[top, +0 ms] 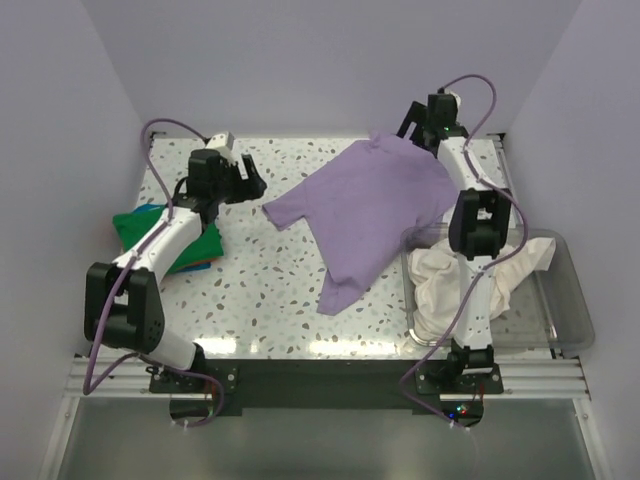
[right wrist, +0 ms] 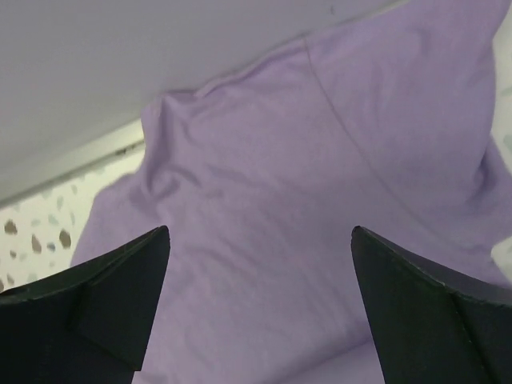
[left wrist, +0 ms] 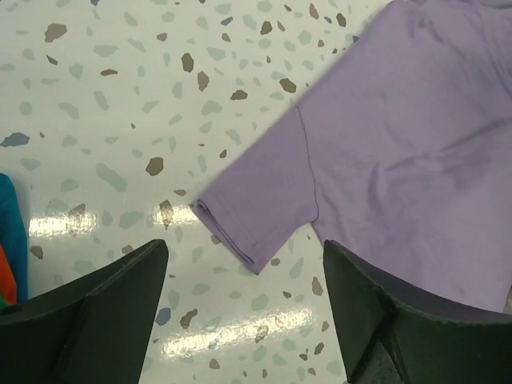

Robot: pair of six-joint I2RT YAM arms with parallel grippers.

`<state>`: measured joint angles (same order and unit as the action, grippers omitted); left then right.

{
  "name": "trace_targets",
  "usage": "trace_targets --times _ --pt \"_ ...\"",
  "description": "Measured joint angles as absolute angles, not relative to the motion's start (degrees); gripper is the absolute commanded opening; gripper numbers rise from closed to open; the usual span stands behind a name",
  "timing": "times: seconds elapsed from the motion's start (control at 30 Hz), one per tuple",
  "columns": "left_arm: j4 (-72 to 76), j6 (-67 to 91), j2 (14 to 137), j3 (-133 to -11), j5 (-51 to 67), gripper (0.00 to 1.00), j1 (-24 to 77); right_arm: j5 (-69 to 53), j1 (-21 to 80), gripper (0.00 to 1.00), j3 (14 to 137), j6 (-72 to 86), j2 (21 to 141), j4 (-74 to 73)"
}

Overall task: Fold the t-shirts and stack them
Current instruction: Flatten the tshirt out

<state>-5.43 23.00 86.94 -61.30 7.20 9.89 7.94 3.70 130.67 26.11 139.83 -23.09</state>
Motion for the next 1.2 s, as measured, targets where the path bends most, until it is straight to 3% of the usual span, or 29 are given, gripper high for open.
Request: trace_targets --times 0.27,0.47,0.73,1.2 --pt "-4.3 23.4 88.4 -61.7 8.2 0.82 9.9 3.1 9.9 0.97 107.4 25.4 116.2 -23.0" --pt "-3.9 23.7 95.6 -62.0 10.0 0.78 10.5 -3.0 21.1 0.79 94.9 24.9 100.6 -23.1" --pt "-2.7 25.8 101.8 -62.2 12.4 0.76 10.9 -11.0 31.7 0.63 75.0 23.7 98.3 -27.8" --pt "0.1 26.0 114.9 -71.7 12.9 0.76 10.9 -6.7 36.1 0.62 64.2 23.1 96.1 -33.8"
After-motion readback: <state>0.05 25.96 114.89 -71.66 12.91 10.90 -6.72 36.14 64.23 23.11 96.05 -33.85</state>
